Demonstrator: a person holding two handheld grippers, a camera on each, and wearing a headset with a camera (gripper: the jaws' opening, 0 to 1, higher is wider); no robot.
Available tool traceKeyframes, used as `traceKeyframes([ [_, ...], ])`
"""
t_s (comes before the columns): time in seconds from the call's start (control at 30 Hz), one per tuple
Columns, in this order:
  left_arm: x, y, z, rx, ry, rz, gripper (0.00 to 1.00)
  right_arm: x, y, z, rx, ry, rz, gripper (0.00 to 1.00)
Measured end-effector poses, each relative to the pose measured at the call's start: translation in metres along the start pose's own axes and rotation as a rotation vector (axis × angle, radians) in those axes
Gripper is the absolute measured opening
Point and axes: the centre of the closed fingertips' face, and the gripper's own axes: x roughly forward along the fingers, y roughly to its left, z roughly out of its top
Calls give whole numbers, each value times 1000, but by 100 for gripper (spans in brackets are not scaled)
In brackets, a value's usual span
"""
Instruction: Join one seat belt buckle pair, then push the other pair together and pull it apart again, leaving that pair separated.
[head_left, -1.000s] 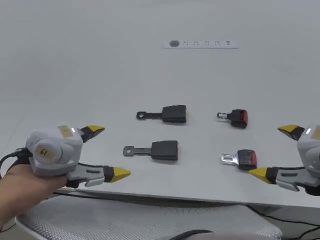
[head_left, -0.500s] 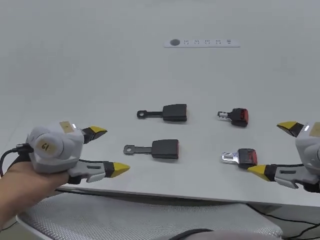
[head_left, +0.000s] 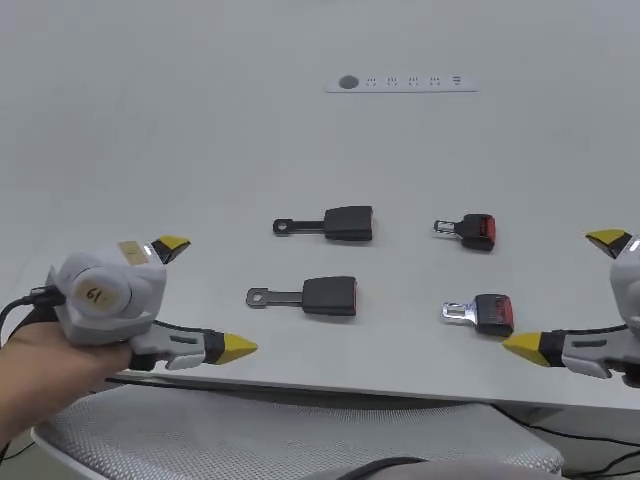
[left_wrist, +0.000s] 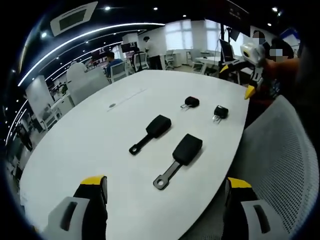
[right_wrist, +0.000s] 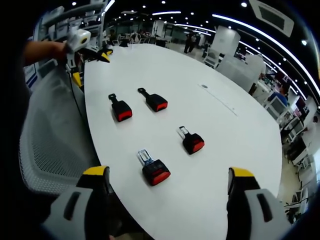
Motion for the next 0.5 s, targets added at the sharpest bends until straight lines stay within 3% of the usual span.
traceKeyframes([
  [0.23, -2, 4, 4, -15, -19, 12, 100, -1, -2, 7, 91, -41, 17, 100],
  [0.33, -4, 7, 6, -51, -53, 18, 100, 0, -3, 6, 149, -65, 27, 100],
  [0.5, -8, 10, -4, -77, -53, 28, 100, -1, -6, -1, 182, -75, 20, 100],
])
